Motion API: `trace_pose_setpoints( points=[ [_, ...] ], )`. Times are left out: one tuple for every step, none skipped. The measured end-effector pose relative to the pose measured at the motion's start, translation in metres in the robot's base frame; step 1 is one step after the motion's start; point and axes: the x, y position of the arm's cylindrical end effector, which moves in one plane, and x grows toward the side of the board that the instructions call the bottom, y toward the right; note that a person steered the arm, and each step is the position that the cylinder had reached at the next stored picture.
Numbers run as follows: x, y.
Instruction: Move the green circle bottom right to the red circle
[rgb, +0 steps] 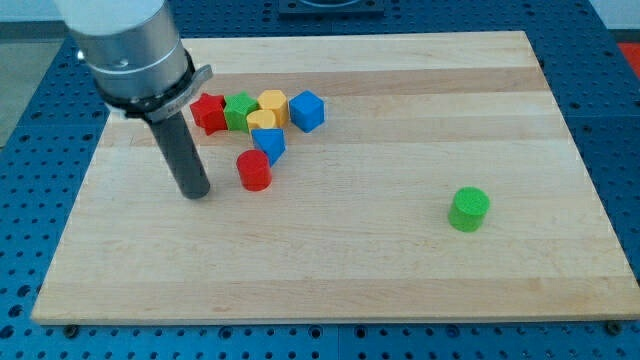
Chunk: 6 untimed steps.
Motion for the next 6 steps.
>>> trace_pose_setpoints(
  points=[
    [-0.005, 0.027],
    [-0.005, 0.039],
    [-0.002, 0.032],
    [0.03, 0.019],
    [0.063, 0.078],
    [0.069, 0.191]
  ],
)
